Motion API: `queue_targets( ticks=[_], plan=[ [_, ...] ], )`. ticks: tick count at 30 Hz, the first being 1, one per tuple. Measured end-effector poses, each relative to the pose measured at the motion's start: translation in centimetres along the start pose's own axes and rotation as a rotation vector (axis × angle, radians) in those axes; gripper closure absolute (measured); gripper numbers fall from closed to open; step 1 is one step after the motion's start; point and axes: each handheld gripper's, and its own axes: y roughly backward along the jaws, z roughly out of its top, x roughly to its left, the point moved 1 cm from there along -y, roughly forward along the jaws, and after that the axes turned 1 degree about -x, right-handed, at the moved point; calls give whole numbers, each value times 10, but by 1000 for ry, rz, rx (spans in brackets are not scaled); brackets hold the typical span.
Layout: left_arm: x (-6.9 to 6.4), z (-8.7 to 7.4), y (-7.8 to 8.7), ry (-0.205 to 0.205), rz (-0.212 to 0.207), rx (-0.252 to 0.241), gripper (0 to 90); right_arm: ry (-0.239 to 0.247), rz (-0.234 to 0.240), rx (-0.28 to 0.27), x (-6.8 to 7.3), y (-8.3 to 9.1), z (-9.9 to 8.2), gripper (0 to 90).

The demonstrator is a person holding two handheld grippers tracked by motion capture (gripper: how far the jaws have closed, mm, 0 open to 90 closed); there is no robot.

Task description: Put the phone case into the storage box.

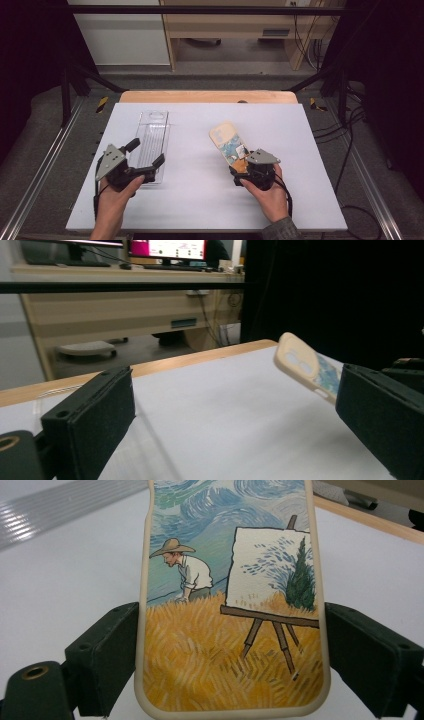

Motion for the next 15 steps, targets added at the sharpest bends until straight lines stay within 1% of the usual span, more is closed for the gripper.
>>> queue_targets(
  ticks=[2, 3, 5, 10, 13, 15],
  plan=[
    [-5, 0, -12, -3, 2, 3, 24, -4, 9, -9, 1, 1, 1, 117],
    [-8, -1, -17, 5, 0, 1, 25, -2, 11, -14, 1, 1, 1, 117],
    [-13, -1, -27, 2, -8, 1, 26, -1, 11, -22, 2, 2, 2, 117],
    [-22, -1, -44, 11, -61, 9, 27, -3, 17, -45, 4, 5, 3, 117],
    [-26, -1, -52, 26, -85, 6, 28, -1, 19, -49, 5, 4, 3, 117],
    [-27, -2, -56, 44, -104, 8, 28, 9, 21, -59, 7, 5, 4, 117]
  ],
)
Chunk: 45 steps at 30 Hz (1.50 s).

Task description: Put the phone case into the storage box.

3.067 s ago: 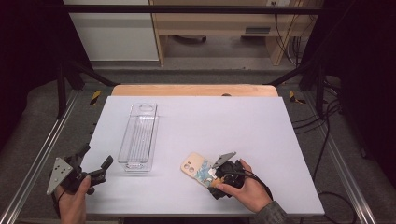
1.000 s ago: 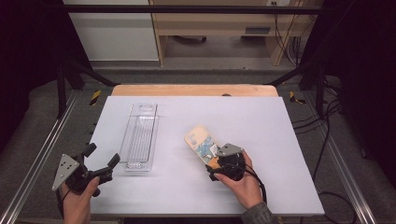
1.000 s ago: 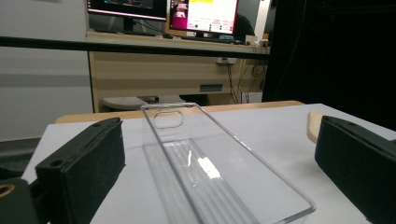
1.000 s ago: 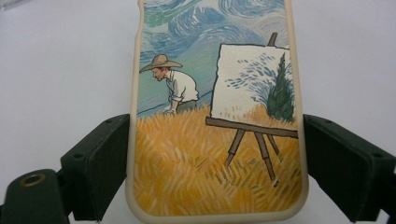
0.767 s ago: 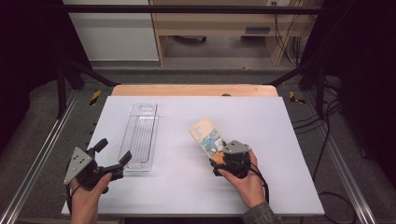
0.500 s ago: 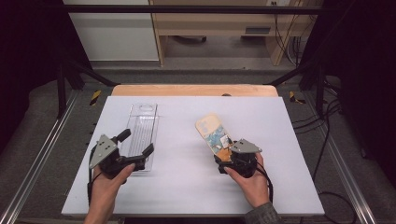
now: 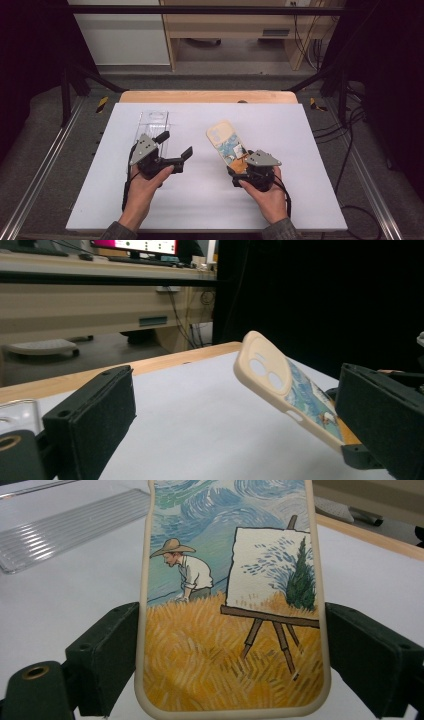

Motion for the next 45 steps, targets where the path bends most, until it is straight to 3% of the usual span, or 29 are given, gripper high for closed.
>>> queue_targets(
  ticks=[3, 6, 15, 36, 45],
  plan=[
    [-1, -1, -5, 25, -26, -10, 28, 3, -3, -17, 2, 2, 1, 118],
    [0, -2, -11, 75, -50, -22, 25, 6, -5, -23, 4, 2, 1, 118],
    [-4, -10, -29, 73, -62, 6, 25, 22, 3, -39, 10, 3, 2, 118],
    [-13, -22, -44, 92, -90, 52, 44, 25, 1, -92, 13, 10, 5, 118],
    [-16, -19, -49, 142, -129, 47, 170, 37, 14, -102, 18, 9, 6, 118]
  ],
)
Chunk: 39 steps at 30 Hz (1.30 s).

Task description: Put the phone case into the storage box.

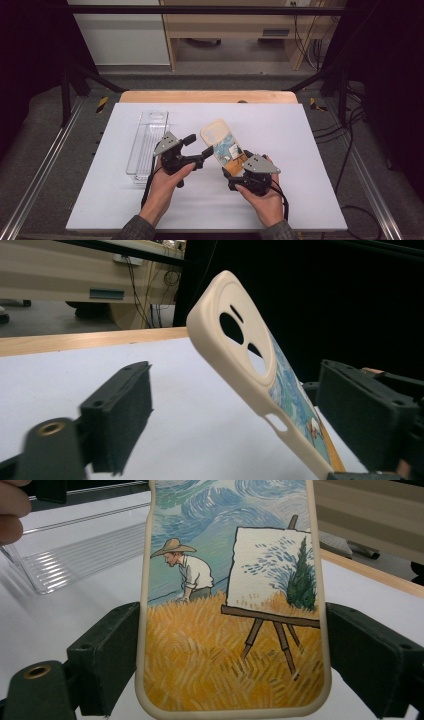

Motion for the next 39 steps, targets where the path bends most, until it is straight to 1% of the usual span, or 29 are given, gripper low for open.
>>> queue_targets(
  ticks=[3, 6, 7, 12, 16, 20, 23, 28, 32, 35, 39],
  plan=[
    [0, 2, 0, 13, -10, -1, 235, 2, 5, 1, 2, -1, 0, 118],
    [1, 2, -1, 34, -34, 2, 322, 3, 6, -3, 3, -1, 0, 118],
    [1, 2, -1, 34, -34, 2, 340, 3, 8, -4, 3, -1, 0, 118],
    [0, 1, -2, 48, -62, 5, 432, 6, 15, -6, 4, -1, 0, 118],
    [0, 1, -2, 54, -65, 2, 478, -2, 20, -12, 5, -2, 0, 117],
    [1, 1, -2, 85, -71, -3, 528, -13, 24, -14, 5, -2, 0, 117],
    [3, 2, -1, 117, -82, -12, 576, -24, 34, -18, 4, -3, -1, 117],
    [4, 3, -1, 142, -91, -29, 645, -33, 38, -24, 4, -2, -1, 117],
    [4, 4, 0, 149, -99, -32, 664, -40, 46, -25, 4, -3, -1, 117],
    [4, 4, 0, 163, -109, -39, 684, -43, 52, -25, 3, -4, -2, 117],
    [4, 5, 0, 188, -131, -49, 722, -53, 58, -24, 2, -4, -2, 117]
  ],
)
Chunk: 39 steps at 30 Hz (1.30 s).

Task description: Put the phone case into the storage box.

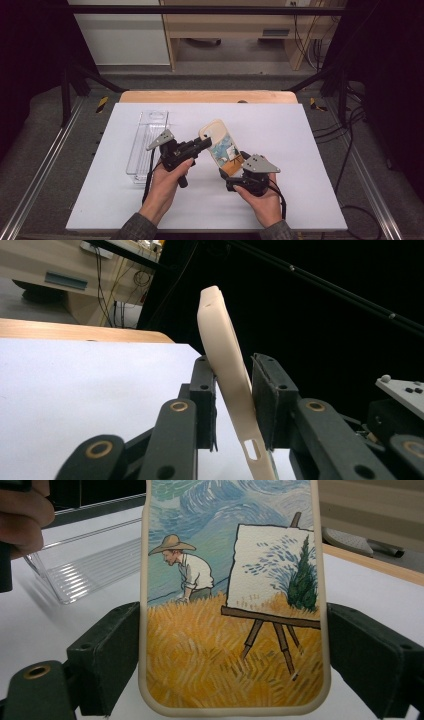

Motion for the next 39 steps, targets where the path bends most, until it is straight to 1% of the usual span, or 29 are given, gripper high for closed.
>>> queue_targets(
  ticks=[5, 8, 9, 11, 12, 15, 18, 23, 27, 31, 35, 39],
  plan=[
    [-2, 1, 1, 15, -17, -2, 751, -11, 12, 1, 0, -1, -1, 117],
    [-4, 1, 0, 13, -40, -8, 769, -12, 17, 4, -1, -2, -1, 117],
    [-5, 1, 0, 16, -55, -12, 778, -13, 19, 3, -1, -2, -2, 118],
    [-7, 2, -1, 3, -66, -13, 788, -17, 22, 4, -1, -3, -2, 117],
    [-8, 2, -1, 7, -77, -17, 791, -18, 24, 4, -1, -3, -2, 117],
    [-10, 2, -1, 0, -88, -19, 796, -28, 33, 1, -1, -3, -3, 117],
    [-11, 3, -1, -14, -94, -18, 797, -32, 41, 0, -2, -3, -3, 116],
    [-13, 4, -1, -21, -100, -22, 798, -49, 58, -13, -3, -4, -4, 112],
    [-14, 5, -2, -40, -108, -23, 798, -57, 59, -33, -2, -5, -6, 107],
    [-13, 8, -1, -48, -104, -32, 798, -42, 56, -48, 0, -4, -7, 90],
    [-11, 13, 2, -64, -90, -37, 799, -32, 68, -55, 0, -3, -8, 76],
    [-8, 20, 9, -86, -83, -59, 798, -28, 81, -75, -1, 1, -8, 62]
  ],
)
